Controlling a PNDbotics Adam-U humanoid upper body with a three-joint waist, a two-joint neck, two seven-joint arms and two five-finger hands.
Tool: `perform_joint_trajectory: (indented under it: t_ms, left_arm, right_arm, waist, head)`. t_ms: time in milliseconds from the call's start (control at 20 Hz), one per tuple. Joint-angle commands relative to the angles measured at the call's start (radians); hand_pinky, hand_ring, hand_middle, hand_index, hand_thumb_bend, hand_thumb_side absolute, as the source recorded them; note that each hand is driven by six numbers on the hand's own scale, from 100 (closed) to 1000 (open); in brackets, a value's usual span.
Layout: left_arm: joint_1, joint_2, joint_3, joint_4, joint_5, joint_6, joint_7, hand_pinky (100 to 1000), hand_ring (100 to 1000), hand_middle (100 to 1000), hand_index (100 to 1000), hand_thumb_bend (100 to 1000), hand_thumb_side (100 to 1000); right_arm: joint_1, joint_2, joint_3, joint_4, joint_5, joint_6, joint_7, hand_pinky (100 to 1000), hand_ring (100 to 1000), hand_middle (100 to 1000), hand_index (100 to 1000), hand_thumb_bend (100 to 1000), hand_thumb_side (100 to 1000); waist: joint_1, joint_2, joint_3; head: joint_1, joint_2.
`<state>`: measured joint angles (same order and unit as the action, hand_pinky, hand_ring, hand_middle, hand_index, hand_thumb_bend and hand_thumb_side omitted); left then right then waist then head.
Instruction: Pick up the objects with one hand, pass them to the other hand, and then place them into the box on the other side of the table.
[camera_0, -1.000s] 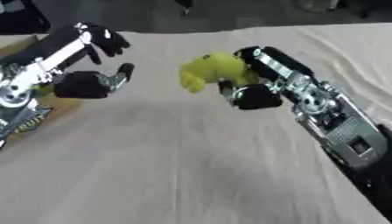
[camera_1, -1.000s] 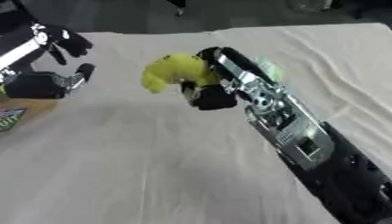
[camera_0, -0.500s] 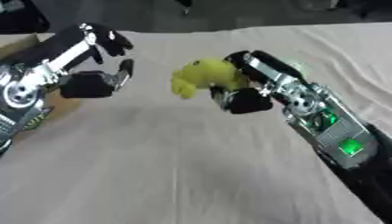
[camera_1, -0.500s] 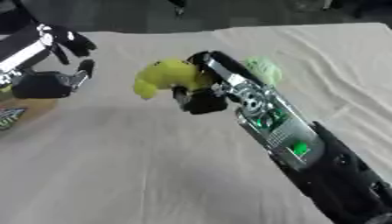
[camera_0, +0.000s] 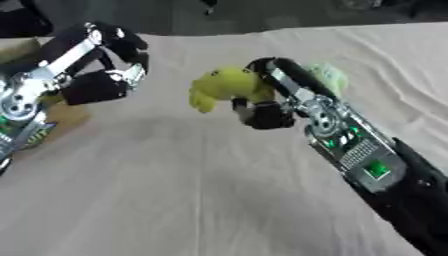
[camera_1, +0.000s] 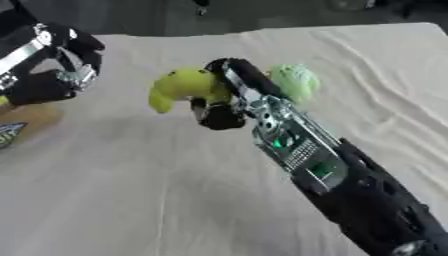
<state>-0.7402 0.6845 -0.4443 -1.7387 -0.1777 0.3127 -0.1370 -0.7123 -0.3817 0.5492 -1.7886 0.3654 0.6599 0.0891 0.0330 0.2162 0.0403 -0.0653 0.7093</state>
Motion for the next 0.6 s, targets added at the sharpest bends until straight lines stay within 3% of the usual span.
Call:
perform_joint_trajectory:
  t_ms: [50,100,350,600]
  left_arm:
    - [-0.016,0.010,0.028,-0.007,0.060,0.029,0.019,537,662,603,768,142,777]
    - [-0.017,0.010,0.029,-0.005,0.083,0.039,0.025,535,661,602,767,155,817]
    - [-0.029,0.000,0.025,0.000,0.147,0.073,0.029,526,656,596,763,114,851]
    - [-0.043,-0.010,0.037,-0.005,0.185,0.092,0.085,514,650,588,759,133,878]
  right_arm:
    - [-0.014,0.000,-0.001,0.000,0.025,-0.007,-0.010,724,502,417,517,100,100]
    - [-0.014,0.001,0.001,0.002,0.032,-0.009,-0.010,724,502,417,517,100,100]
    - [-0.016,0.010,0.007,0.012,0.049,-0.016,-0.004,724,502,417,517,100,100]
    - [-0.016,0.015,0.012,0.023,0.051,-0.018,-0.002,723,501,416,516,100,100]
  waist:
    - [0.002,-0.020,0.003]
    - [0.003,-0.020,0.003]
    - [0.002,-0.020,0.004]
    - [0.002,-0.021,0.007]
  head:
    - [-0.005,-0.005]
    - [-0.006,-0.005]
    - [-0.006,-0.005]
    - [-0.007,-0.004]
